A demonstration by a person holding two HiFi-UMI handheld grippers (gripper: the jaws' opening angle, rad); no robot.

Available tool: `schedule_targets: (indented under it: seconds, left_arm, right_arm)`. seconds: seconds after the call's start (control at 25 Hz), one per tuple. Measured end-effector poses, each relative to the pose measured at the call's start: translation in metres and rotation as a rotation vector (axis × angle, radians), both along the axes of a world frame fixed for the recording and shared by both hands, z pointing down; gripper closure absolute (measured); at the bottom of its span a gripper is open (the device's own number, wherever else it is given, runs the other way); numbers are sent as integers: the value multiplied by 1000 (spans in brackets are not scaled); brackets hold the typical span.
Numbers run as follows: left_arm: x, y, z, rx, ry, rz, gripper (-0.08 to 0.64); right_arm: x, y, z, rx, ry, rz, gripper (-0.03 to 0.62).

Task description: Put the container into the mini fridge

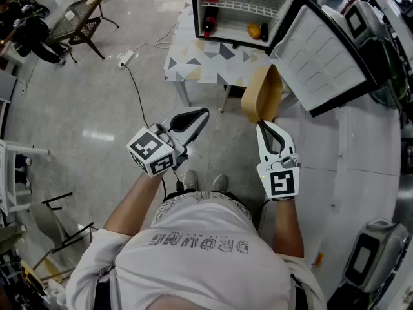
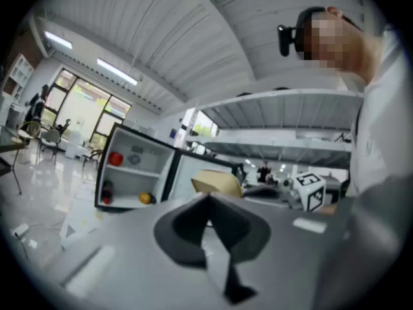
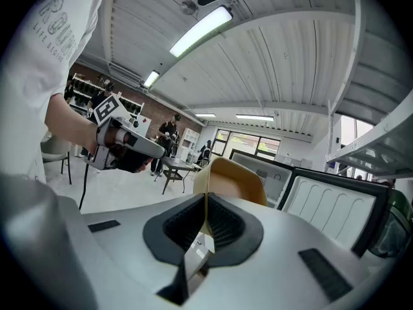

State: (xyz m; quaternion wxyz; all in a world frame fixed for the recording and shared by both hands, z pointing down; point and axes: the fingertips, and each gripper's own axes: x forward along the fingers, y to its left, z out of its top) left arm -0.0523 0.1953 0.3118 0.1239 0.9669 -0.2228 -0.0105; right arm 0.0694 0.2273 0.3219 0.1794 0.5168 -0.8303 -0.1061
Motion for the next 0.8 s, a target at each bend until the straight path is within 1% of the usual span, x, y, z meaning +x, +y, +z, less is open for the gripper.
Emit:
schedule_targets:
  seconds: [0.32, 0.44, 0.8]
  left_arm:
    - [9, 5, 2, 5, -3, -9, 552]
    - [15, 9, 2, 9, -7, -14, 552]
    - [39, 21, 3, 36, -34, -37, 552]
  right_arm:
    - [8, 4, 2, 3, -3, -11, 580]
    - [12, 7, -1, 19, -7, -18, 580]
    - [32, 19, -2, 43, 8, -50, 580]
